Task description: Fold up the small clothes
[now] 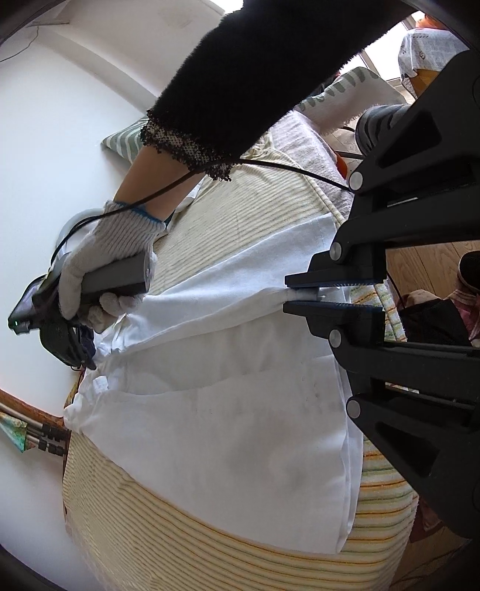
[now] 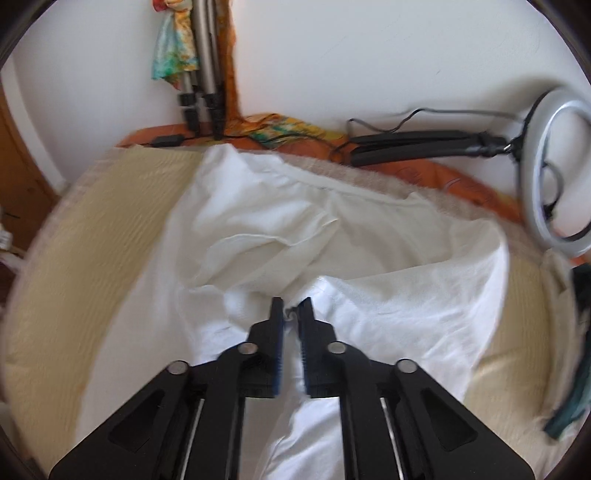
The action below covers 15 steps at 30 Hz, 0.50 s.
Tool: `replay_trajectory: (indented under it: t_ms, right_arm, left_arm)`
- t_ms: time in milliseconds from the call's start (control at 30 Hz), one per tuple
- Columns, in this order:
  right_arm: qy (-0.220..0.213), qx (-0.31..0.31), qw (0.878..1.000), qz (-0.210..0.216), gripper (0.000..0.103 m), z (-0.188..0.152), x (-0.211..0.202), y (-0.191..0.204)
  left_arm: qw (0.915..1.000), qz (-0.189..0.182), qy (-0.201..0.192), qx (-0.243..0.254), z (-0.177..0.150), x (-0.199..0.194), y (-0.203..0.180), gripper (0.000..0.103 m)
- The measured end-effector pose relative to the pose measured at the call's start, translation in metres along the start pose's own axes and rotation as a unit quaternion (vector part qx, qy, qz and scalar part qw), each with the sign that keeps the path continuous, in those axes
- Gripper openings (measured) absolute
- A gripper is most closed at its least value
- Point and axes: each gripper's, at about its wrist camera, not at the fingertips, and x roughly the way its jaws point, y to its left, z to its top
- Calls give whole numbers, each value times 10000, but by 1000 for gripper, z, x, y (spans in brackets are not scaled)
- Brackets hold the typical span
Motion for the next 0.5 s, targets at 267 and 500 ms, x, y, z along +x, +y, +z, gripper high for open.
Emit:
replay_trajectory:
  t_ms: [267, 500]
  right_arm:
    - [-712, 573, 9908, 995, 33, -14, -68, -49]
    - [-454, 1679, 9847, -57, 50, -22, -55, -116]
  left_arm:
    - [9988, 96, -312, 357, 9, -37, 3, 22]
    - [9928, 661, -749, 665, 25, -61, 27, 22]
